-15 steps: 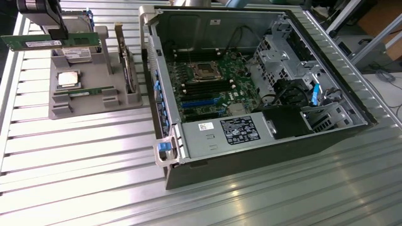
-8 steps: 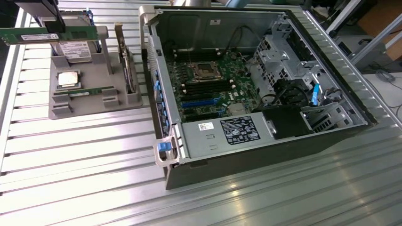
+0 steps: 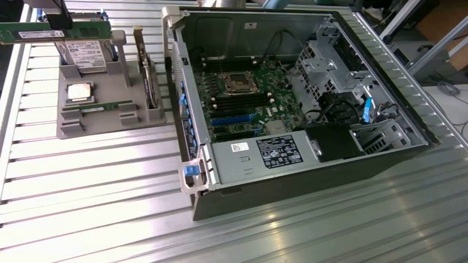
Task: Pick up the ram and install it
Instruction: 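Pick up the ram and move it above insertion slot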
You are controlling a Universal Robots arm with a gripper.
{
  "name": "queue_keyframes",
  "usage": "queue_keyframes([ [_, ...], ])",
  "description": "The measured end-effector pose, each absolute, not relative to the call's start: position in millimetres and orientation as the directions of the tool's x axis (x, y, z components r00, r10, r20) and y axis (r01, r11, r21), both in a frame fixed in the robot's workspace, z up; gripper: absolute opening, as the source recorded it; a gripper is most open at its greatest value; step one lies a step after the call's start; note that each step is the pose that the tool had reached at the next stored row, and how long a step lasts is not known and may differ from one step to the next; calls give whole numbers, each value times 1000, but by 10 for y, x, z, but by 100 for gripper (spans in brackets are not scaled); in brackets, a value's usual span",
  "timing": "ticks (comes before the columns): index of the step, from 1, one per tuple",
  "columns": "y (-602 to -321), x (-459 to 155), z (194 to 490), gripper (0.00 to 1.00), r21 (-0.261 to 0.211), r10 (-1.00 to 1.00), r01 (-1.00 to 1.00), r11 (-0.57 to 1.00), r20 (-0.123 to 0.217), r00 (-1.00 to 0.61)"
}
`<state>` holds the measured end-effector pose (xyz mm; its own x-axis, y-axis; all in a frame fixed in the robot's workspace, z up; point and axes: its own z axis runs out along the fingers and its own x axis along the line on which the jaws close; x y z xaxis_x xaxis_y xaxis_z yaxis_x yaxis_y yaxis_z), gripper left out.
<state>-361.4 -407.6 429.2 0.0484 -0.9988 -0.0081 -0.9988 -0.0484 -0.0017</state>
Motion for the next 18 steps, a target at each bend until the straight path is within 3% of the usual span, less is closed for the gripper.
queue_keyframes([
  [18, -4077, -3614, 4537, 12, -2, -999, -999, -48, -8, 48],
])
